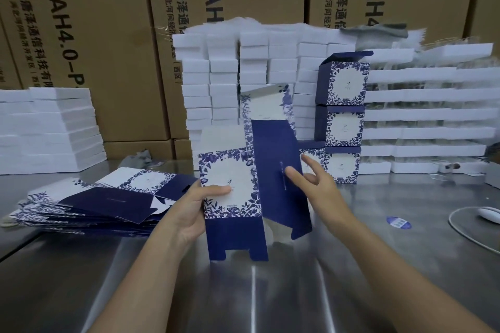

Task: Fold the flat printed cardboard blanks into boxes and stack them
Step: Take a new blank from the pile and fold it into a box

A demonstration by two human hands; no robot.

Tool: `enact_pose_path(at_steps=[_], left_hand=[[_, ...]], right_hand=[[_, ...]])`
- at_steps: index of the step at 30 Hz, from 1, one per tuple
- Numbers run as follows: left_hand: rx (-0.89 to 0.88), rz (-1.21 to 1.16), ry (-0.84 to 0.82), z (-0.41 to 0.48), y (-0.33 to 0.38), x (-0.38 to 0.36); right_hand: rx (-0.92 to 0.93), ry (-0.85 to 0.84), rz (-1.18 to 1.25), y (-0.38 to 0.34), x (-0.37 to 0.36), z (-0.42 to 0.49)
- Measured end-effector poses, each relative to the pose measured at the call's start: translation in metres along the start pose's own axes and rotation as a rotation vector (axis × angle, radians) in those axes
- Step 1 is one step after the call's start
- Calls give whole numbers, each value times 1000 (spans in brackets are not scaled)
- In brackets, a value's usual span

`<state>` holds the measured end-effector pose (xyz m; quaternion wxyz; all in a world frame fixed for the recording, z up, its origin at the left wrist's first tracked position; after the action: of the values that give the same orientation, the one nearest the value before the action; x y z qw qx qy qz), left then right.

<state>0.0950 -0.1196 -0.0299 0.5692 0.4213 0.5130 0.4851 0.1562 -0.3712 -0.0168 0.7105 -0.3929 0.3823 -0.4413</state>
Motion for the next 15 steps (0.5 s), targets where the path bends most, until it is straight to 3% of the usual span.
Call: enact_pose_path(at_steps=[2,15], left_hand=[[-12,26,0,-2,3,-4],[24,155,59,-1,5,-1]], right_hand=[[2,-59,56,-2,0,2],[24,75,77,-2,9,4]])
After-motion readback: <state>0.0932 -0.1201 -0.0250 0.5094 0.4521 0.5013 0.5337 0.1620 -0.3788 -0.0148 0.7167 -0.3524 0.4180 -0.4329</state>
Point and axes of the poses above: each hand's wrist, its own z-axis towards the middle knuckle, its own x-axis out of the back of the hand, y = z × x, the point moved 5 cm from there along z, towards the middle knuckle, and after that the axes turned 15 degrees about z, right-handed, at the moved point
